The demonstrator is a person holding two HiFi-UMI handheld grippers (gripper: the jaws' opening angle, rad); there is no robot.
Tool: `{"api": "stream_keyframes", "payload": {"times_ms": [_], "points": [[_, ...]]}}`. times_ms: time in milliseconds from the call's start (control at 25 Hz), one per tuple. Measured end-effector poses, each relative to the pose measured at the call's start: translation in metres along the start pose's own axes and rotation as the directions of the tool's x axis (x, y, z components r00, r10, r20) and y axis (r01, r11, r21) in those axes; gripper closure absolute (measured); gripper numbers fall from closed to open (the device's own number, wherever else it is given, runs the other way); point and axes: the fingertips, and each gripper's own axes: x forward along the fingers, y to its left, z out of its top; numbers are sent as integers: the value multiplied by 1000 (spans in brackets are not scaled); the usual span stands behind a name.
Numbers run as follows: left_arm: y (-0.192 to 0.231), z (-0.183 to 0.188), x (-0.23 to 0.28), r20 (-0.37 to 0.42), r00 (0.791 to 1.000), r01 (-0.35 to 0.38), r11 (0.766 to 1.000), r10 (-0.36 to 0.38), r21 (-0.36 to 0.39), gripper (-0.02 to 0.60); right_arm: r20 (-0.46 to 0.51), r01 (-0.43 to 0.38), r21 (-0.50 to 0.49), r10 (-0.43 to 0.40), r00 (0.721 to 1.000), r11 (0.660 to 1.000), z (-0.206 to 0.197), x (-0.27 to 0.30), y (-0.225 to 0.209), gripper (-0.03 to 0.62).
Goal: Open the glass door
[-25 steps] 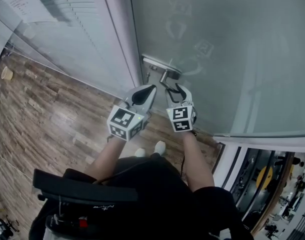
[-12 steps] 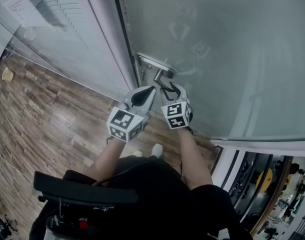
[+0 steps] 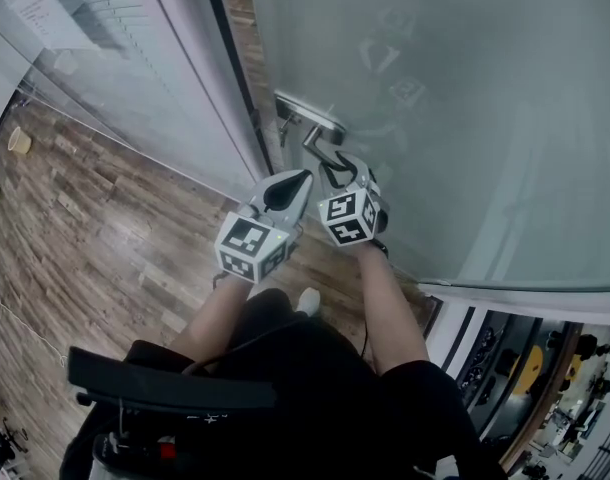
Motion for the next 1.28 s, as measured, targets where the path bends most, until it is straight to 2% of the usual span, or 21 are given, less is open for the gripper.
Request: {"api": "stream_keyframes", "payload": {"times_ms": [80, 240, 360, 480, 680, 920, 1280], "points": [[-1, 0, 1, -1, 1000, -1, 1000, 1, 0, 583, -8, 1, -46, -2, 1000, 999, 3, 2, -4, 459], [0, 1, 3, 0, 1000, 1, 1000, -1, -2, 583, -32, -13, -50, 12, 999, 999, 1, 9, -9, 464], [6, 3, 11, -6, 1000, 0, 1000, 0, -6, 583, -42, -1, -57, -1, 999, 998, 2, 13, -20, 464], [11, 3, 15, -7, 1000, 11, 1000, -11, -11, 583, -53, 19, -107, -25, 998, 994, 4, 14, -25, 464], [13, 1, 28, -4, 998, 62, 998, -62, -7, 583, -69, 55, -176, -68, 995, 983, 8, 13, -29, 462], [15, 12, 72, -9, 989, 150, 989, -150, 2, 583, -88, 81, -175, -97, 991, 981, 3, 24, -56, 461], [19, 25, 110, -8, 971, 241, 970, -241, 16, 582, -125, 117, -189, -142, 982, 975, 2, 37, -86, 464]]}}
